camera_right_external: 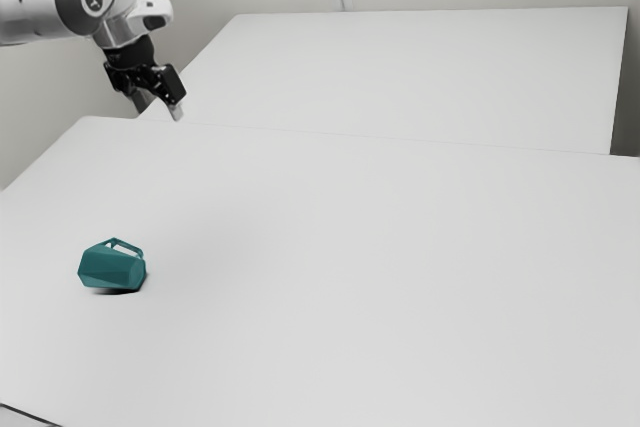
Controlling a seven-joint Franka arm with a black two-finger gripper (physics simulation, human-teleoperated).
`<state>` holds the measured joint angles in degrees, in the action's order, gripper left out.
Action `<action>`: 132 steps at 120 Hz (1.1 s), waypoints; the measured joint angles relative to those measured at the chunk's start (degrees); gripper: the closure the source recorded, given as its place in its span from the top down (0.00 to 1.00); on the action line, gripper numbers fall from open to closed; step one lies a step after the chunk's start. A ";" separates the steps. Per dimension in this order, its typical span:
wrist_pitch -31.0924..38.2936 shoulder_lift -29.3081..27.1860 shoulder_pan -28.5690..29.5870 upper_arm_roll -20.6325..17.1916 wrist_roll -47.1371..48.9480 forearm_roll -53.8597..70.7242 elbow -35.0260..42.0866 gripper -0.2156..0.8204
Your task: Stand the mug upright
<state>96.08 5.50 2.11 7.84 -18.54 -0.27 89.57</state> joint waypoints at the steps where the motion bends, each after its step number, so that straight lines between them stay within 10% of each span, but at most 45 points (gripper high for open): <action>1: 0.10 -0.04 0.04 0.01 -0.08 0.02 0.09 0.79; 37: 6.90 -8.71 -0.39 4.86 -1.43 -0.56 15.77 0.79; 79: 21.58 -22.64 15.19 4.40 -3.27 -3.53 38.13 0.79; 132: 30.85 -16.79 25.06 3.52 -18.25 -16.14 43.32 0.79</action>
<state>126.93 -11.29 27.17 11.36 -36.79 -16.41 132.88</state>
